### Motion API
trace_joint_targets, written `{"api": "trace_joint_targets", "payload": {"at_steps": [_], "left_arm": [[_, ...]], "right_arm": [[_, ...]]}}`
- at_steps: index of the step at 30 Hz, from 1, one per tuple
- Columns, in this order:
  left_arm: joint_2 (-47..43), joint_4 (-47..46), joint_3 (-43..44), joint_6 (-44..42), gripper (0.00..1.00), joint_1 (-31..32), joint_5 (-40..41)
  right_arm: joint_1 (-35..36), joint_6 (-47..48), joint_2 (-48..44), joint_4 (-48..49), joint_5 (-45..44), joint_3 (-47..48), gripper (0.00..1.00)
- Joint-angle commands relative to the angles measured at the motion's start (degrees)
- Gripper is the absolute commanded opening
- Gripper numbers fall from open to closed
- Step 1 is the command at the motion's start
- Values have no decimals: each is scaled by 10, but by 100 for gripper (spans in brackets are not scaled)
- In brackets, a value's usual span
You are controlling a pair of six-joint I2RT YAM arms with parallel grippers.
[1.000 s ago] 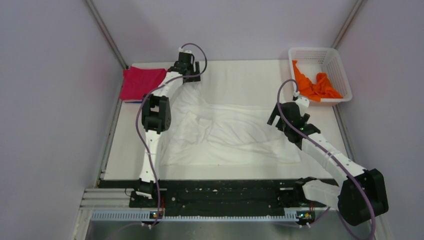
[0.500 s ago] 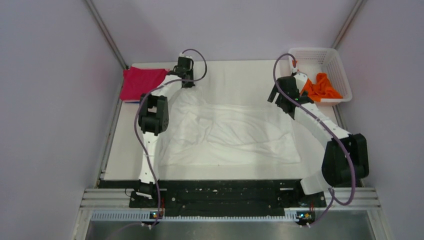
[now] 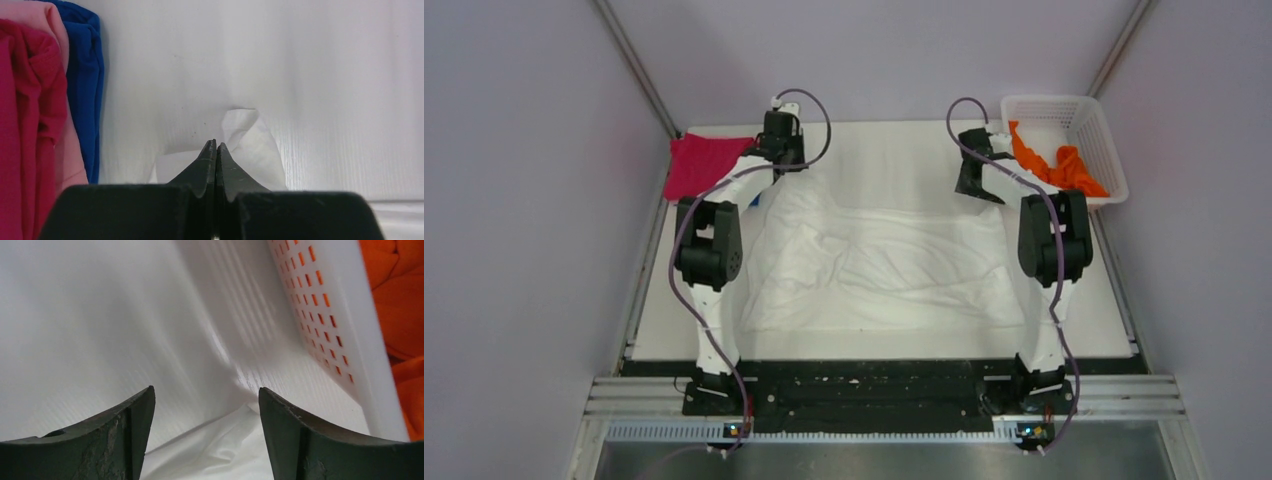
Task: Fold and stack the t-shirts
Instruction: Grab the side of the flattened tshirt furthest away from the robot with both arms
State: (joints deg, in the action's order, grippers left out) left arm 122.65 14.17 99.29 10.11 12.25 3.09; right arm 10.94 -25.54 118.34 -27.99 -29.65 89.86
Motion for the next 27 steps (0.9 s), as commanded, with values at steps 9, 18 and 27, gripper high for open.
{"api": "trace_joint_targets", "payload": {"at_steps": [9,18,27], "left_arm": [[-123,-80,-113,27,0,7,-64],[-204,-92,-195,22,0,12,-58],[-279,-57,-262,33,0,20,-64]], "right_arm": [[-6,-27,25,-42,-55,1,64],[-4,-49,-23,-25,-54,-58,24],[-2,-31,-97,7,-50,-111,0]]}}
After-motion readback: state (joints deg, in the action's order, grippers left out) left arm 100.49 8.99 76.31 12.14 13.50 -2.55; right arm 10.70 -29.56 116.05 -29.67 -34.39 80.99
